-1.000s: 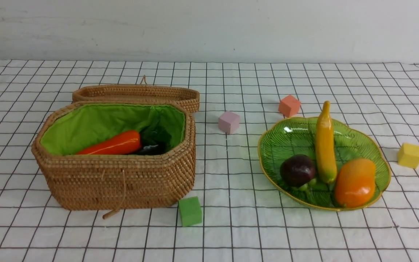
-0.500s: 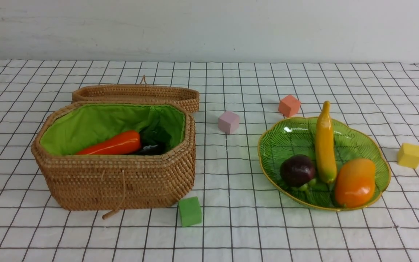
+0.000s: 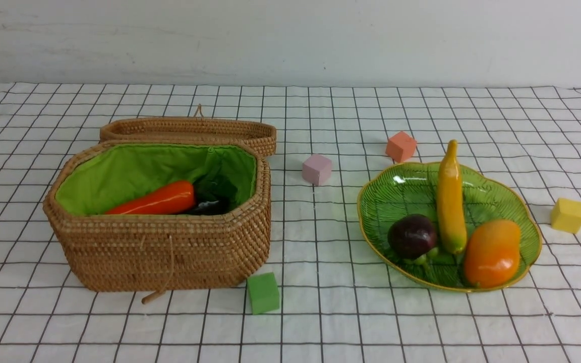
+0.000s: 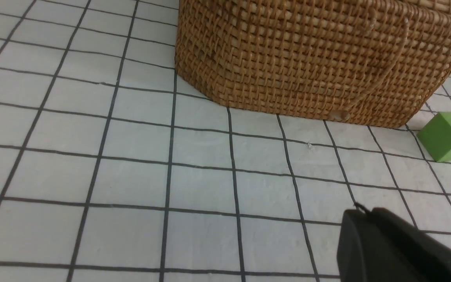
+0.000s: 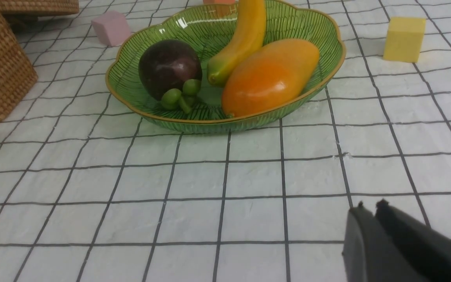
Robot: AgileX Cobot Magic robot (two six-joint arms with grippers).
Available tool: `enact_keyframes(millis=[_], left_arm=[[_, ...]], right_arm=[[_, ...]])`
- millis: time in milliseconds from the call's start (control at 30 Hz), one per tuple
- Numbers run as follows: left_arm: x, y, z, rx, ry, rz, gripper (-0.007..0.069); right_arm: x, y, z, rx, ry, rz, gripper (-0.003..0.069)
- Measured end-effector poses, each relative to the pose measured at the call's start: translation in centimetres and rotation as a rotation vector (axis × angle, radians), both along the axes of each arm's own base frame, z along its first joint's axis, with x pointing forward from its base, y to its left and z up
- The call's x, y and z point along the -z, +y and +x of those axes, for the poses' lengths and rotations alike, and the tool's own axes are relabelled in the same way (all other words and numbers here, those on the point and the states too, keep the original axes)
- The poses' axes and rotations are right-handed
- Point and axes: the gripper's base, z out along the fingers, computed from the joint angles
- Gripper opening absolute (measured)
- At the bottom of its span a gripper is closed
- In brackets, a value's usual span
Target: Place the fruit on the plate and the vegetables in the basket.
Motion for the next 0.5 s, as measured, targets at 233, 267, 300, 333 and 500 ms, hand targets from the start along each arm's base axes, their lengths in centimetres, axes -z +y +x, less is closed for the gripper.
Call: enact_keyframes(millis=[233,267,300,333,500], left_arm=[[0.0,0.0,0.0,0.0,0.0,0.0,-0.0013],[0.0,0.0,0.0,0.0,0.0,0.0,-0.0013],[0.0,0.0,0.0,0.0,0.0,0.0,-0.0013],[0.0,0.0,0.0,0.0,0.0,0.0,-0.0012],[0.0,0.0,0.0,0.0,0.0,0.0,-0.001]], right_arm=[[0.0,0.0,0.0,0.0,0.0,0.0,0.0067],[0.0,0.0,0.0,0.0,0.0,0.0,0.0067],[0.0,0.0,0.0,0.0,0.0,0.0,0.0068],[0.0,0.0,0.0,0.0,0.0,0.0,0.0069],[0.0,0.0,0.0,0.0,0.0,0.0,0.0076]])
